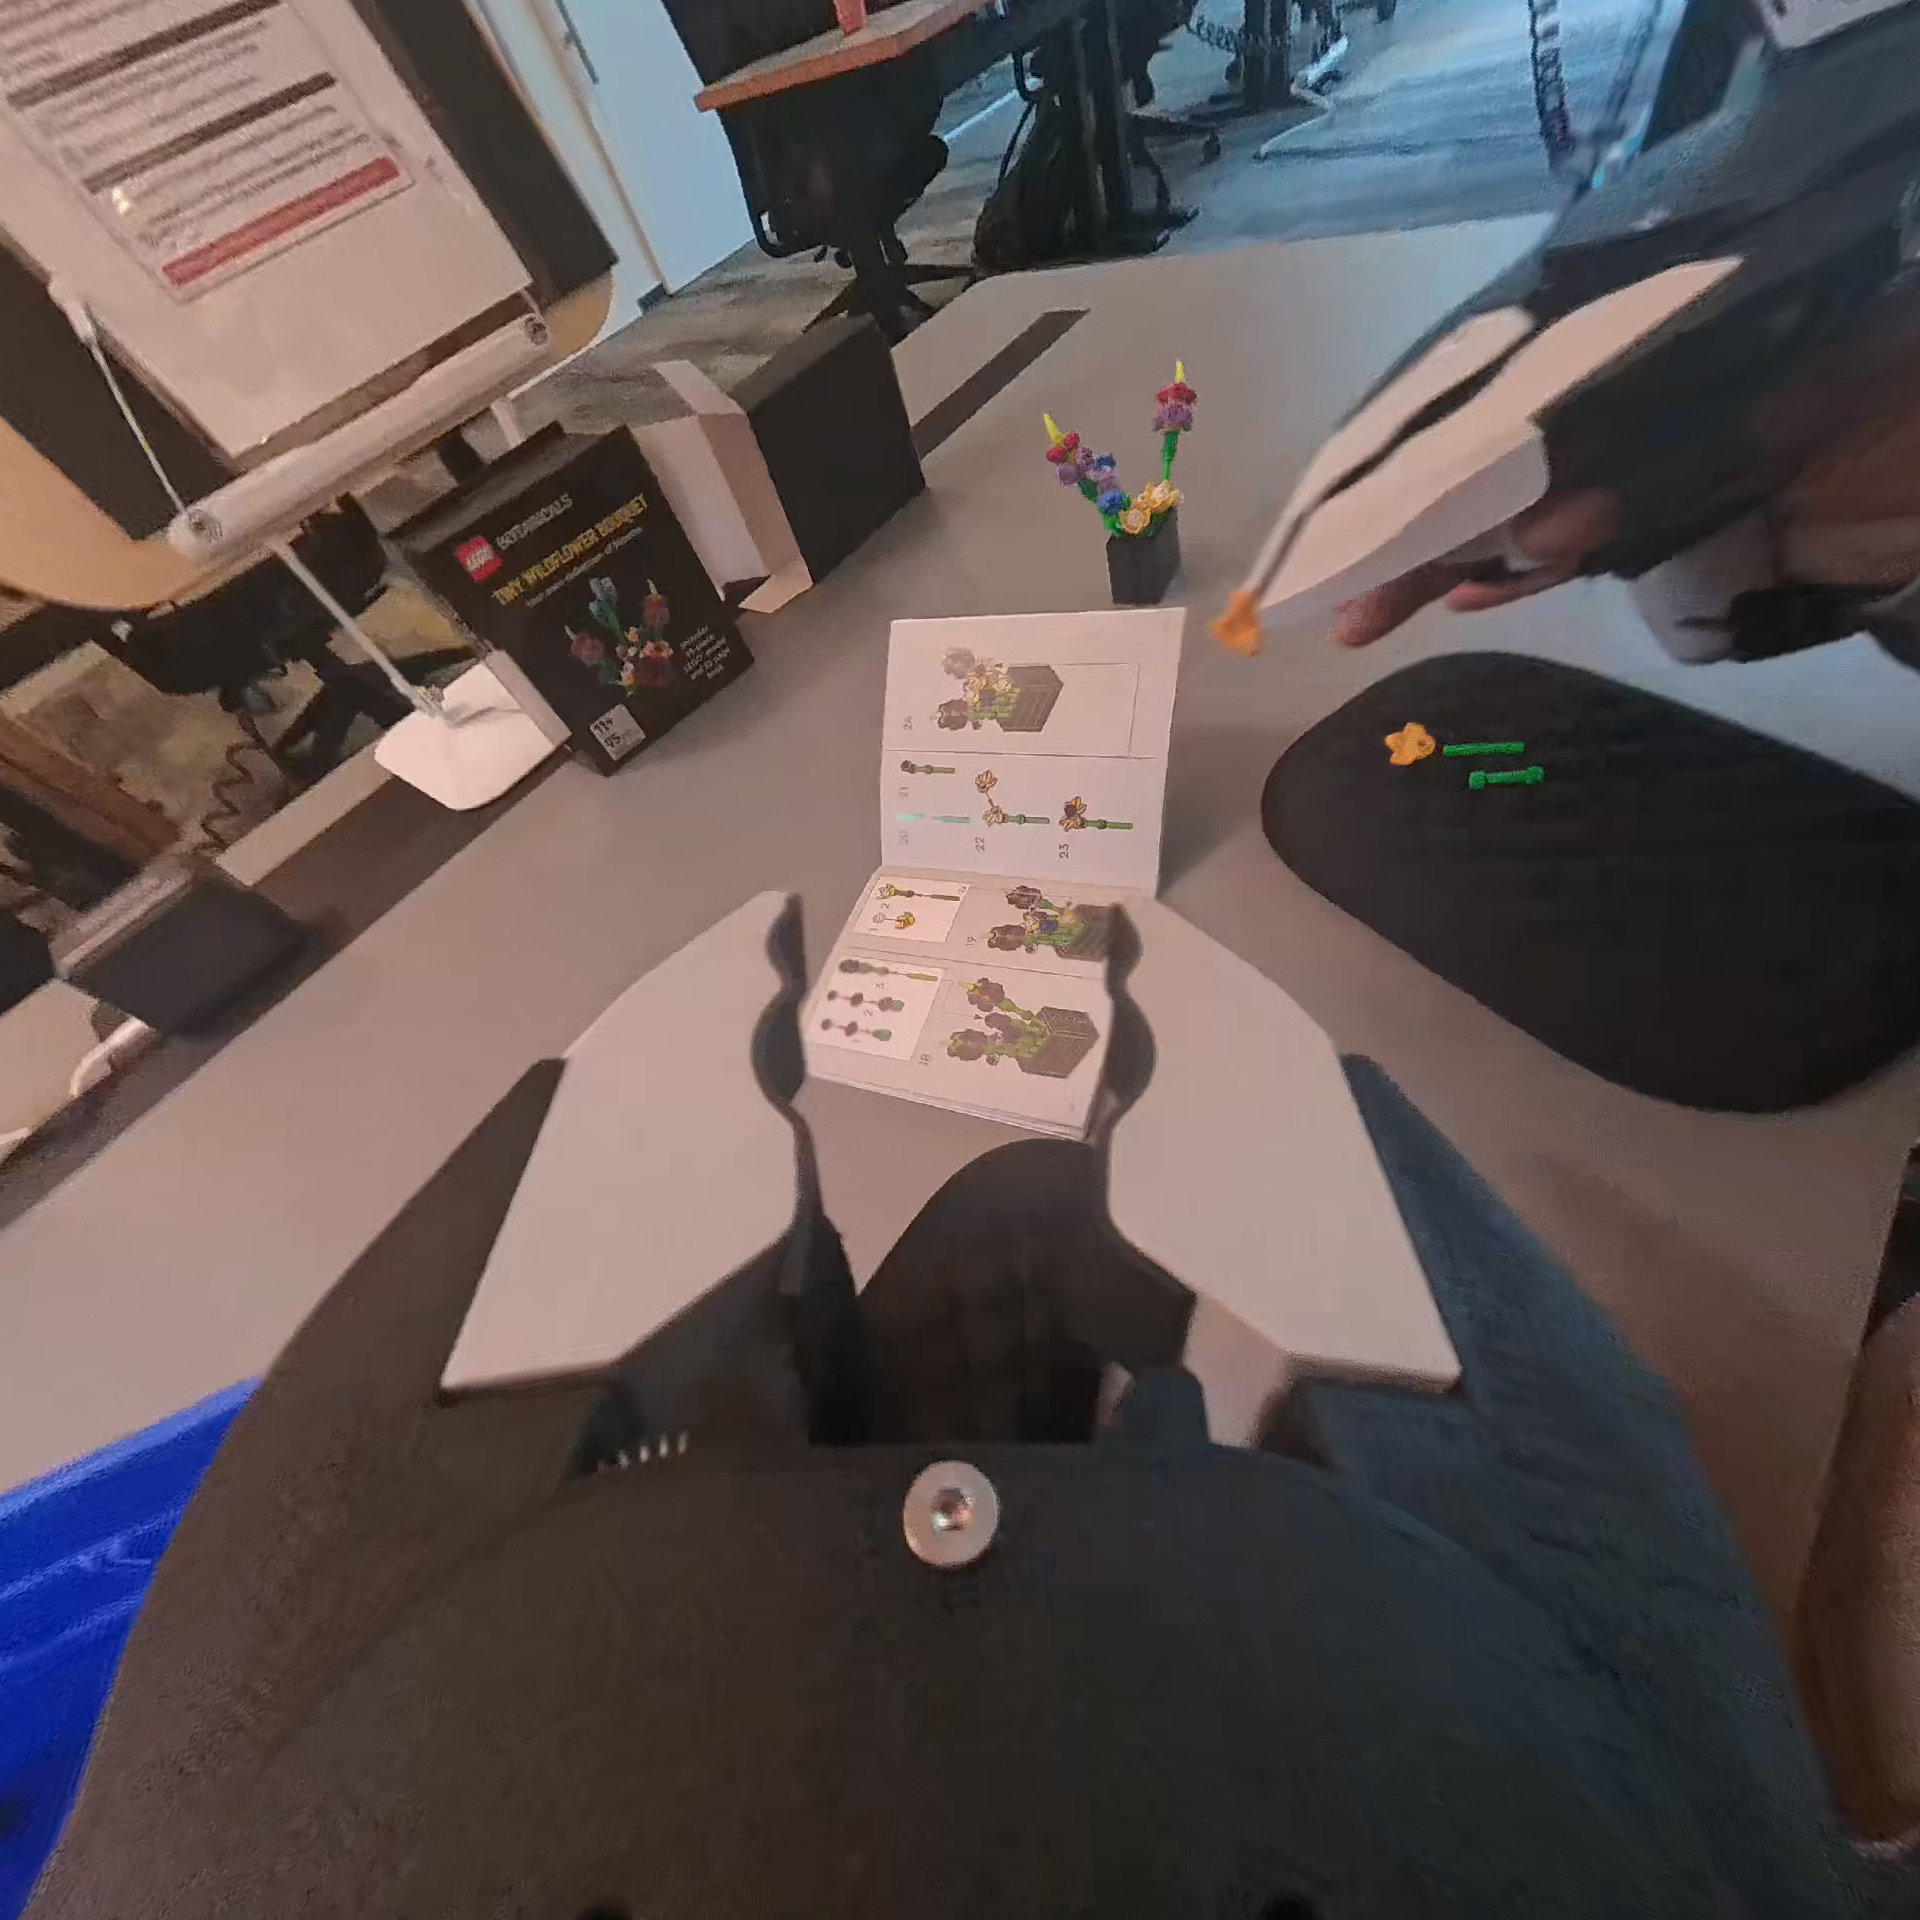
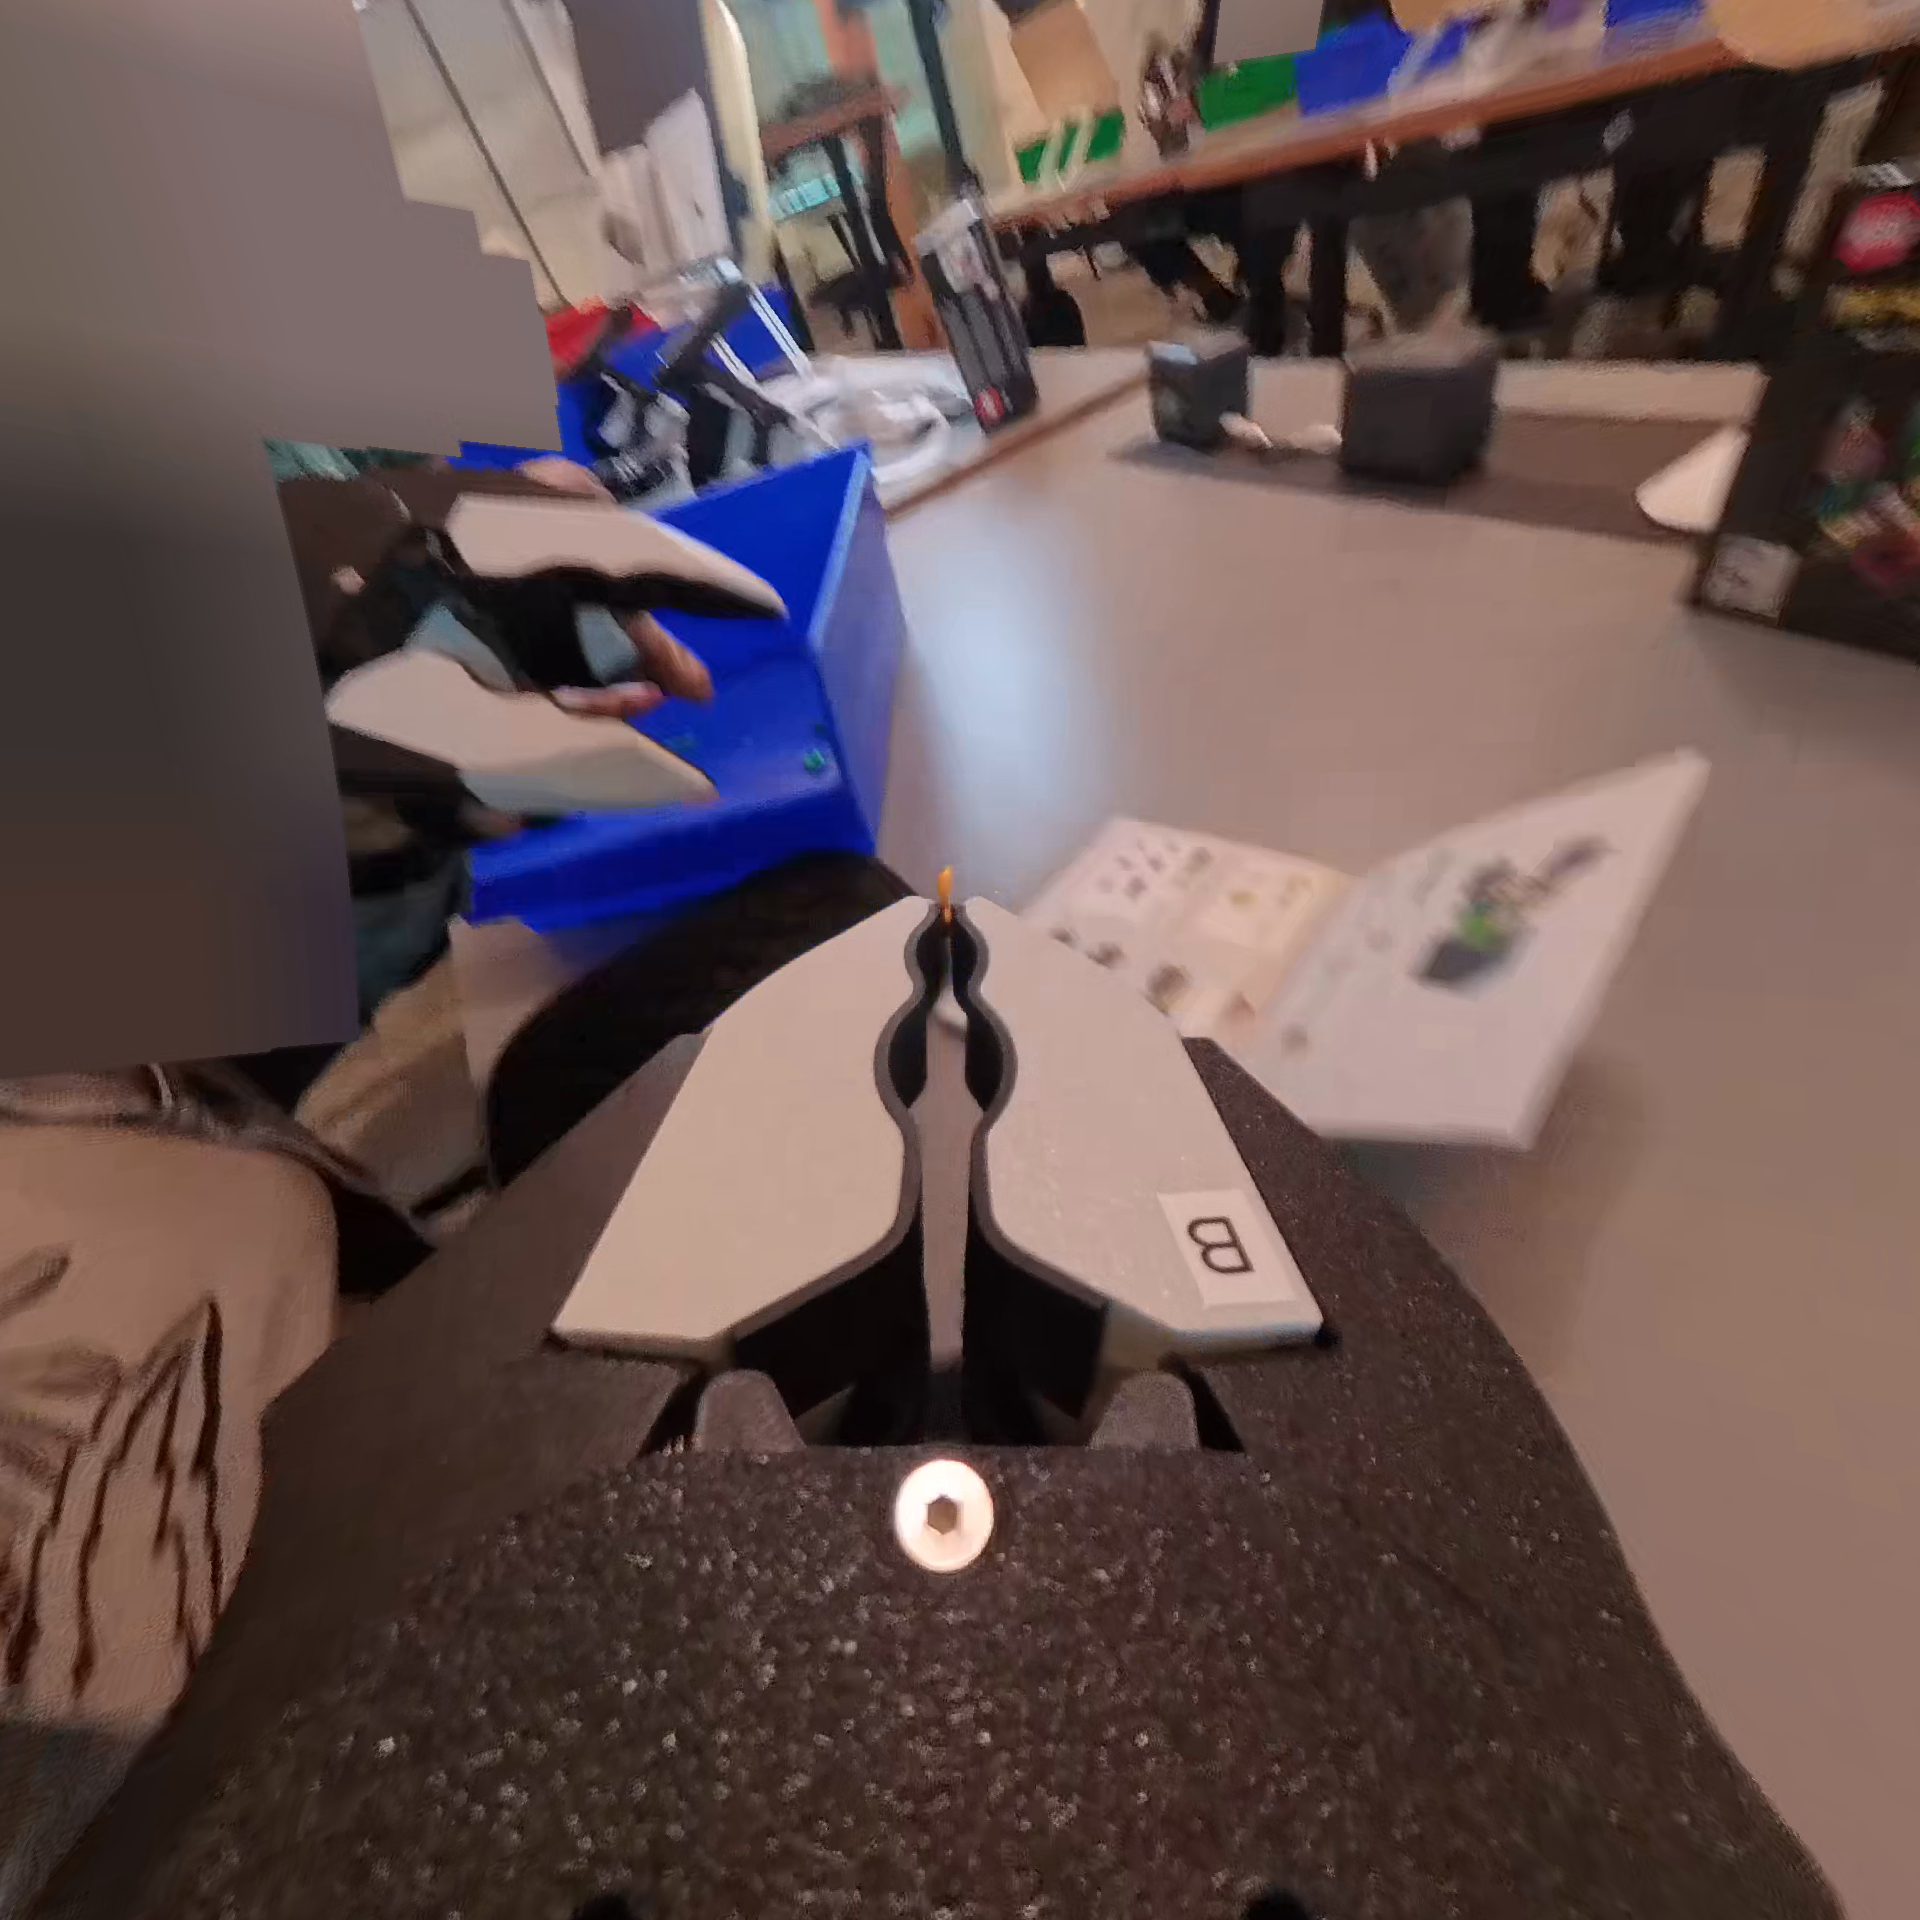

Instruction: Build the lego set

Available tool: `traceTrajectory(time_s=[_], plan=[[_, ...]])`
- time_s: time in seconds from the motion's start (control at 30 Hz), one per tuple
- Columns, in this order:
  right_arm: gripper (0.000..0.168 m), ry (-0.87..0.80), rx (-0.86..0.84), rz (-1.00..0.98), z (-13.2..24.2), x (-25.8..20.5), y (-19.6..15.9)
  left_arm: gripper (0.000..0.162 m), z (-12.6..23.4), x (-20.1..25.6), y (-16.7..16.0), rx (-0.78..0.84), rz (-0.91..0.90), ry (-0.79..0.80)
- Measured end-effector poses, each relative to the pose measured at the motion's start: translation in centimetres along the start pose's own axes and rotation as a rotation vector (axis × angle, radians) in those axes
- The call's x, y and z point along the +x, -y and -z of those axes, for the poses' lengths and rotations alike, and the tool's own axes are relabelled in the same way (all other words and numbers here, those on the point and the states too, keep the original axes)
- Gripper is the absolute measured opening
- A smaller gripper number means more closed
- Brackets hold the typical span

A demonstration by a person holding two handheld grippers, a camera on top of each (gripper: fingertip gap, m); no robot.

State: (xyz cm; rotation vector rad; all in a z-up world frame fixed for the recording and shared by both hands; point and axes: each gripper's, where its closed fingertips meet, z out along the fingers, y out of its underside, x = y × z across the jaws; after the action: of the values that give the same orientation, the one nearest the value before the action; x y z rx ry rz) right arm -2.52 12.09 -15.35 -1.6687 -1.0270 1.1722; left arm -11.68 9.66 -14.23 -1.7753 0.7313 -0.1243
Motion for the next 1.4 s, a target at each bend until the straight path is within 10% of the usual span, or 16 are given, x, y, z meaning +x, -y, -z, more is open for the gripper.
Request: traceTrajectory(time_s=[0.03, 0.27, 0.8, 1.13, 1.4], plan=[[0.001, -0.027, -0.051, -0.007, 1.4, 1.0, -0.8, 0.065, 0.1, -0.3, -0.1, 0.018, 0.041, 0.001], [0.001, -0.172, -0.447, -0.050, 8.0, 4.1, -8.7, 0.096, 0.8, -1.2, 0.5, 0.151, 0.226, -0.025], [0.016, -0.242, -0.491, -0.113, 8.7, 6.3, -10.4, 0.100, 0.2, -1.5, -1.0, 0.064, 0.162, -0.004], [0.092, -0.235, -0.202, 0.176, 5.9, 4.8, -5.5, 0.096, 1.8, -1.4, -0.7, 0.016, 0.133, -0.036], [0.117, -0.322, -0.050, 0.289, 4.2, 4.9, -3.6, 0.107, 4.1, -3.3, -2.2, -0.050, 0.178, -0.025]])
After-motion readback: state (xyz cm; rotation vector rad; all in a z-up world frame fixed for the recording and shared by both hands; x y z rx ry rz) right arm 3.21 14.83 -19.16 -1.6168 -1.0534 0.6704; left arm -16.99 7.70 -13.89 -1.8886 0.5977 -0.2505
